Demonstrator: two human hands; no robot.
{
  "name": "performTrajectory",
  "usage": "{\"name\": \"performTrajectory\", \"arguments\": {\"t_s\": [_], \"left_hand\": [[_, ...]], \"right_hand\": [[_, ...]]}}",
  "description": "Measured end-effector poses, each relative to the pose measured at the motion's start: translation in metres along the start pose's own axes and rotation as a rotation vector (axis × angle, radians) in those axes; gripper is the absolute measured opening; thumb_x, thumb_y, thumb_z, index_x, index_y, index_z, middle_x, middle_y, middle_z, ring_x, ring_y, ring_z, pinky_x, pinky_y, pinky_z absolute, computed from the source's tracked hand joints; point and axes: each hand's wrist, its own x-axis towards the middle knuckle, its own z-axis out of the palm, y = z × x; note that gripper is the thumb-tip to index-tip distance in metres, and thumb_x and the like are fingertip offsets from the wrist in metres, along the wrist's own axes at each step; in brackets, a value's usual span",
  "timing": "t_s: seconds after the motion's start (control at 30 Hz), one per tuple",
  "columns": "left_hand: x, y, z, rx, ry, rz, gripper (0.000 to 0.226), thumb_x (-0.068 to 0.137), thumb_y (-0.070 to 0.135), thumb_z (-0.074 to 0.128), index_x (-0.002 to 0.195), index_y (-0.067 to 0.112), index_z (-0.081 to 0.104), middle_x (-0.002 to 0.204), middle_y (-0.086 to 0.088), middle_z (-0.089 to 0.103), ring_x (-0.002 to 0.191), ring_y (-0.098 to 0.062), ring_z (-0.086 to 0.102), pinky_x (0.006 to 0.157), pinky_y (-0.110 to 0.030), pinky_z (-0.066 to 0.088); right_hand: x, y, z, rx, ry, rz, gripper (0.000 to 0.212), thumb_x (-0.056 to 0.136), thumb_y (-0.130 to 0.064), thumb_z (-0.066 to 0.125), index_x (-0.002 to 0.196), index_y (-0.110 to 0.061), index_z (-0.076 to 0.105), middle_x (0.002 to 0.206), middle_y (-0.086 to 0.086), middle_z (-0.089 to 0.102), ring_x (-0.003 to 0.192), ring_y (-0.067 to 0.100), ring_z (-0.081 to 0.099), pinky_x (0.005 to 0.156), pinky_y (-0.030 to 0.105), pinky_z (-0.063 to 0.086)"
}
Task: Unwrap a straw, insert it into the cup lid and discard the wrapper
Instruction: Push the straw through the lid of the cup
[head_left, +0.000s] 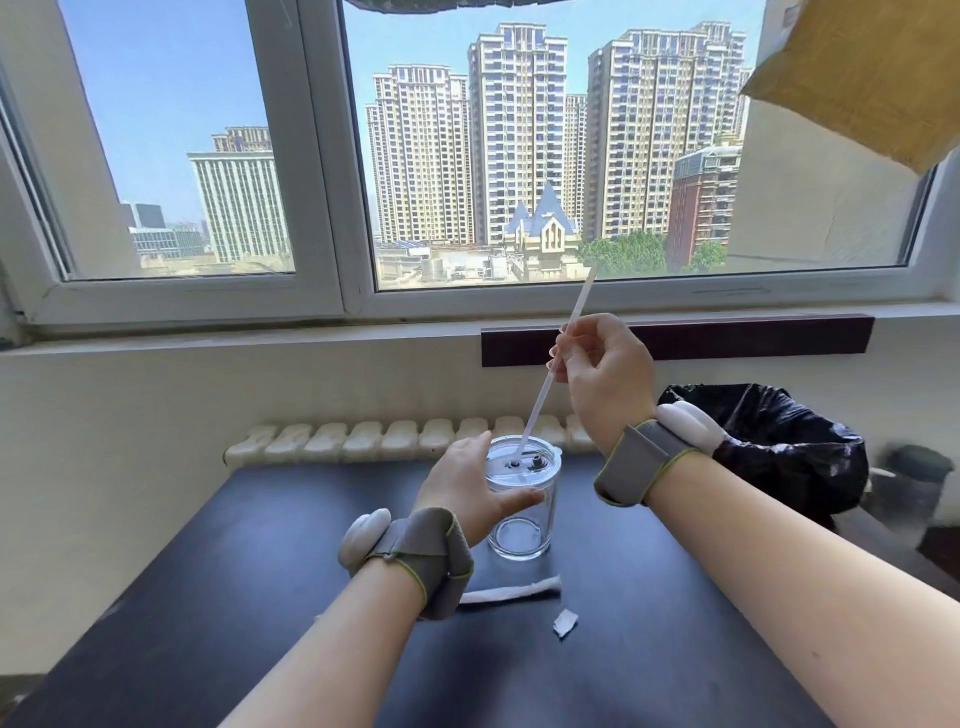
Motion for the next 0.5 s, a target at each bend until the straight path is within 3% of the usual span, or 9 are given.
{"name": "performTrajectory", "arguments": {"t_s": [0.3,0.5], "left_hand": [[-0.002,0.005,-0.004,-0.001,0.003,-0.011,0.088,0.068,0.049,0.072,0.138,0.01,0.036,0.141,-0.007,0.045,0.132,-0.019,0.04,0.108,-0.027,0.028],[-0.002,0.005,-0.005,0.026,0.006,-0.016,0.089,0.066,0.054,0.072,0.137,0.011,0.039,0.139,-0.008,0.049,0.129,-0.02,0.043,0.109,-0.031,0.033]], "right_hand": [[-0.003,0.0,-0.003,0.001,-0.009,-0.002,0.023,0.085,-0.011,0.055,0.075,-0.032,0.052,0.065,-0.009,0.063,0.064,0.019,0.064,0.077,0.048,0.056],[-0.024,0.005,-0.005,-0.022,-0.071,-0.145,0.005,0.084,-0.014,0.059,0.088,-0.018,0.059,0.069,-0.005,0.065,0.067,0.017,0.065,0.075,0.043,0.055]]}}
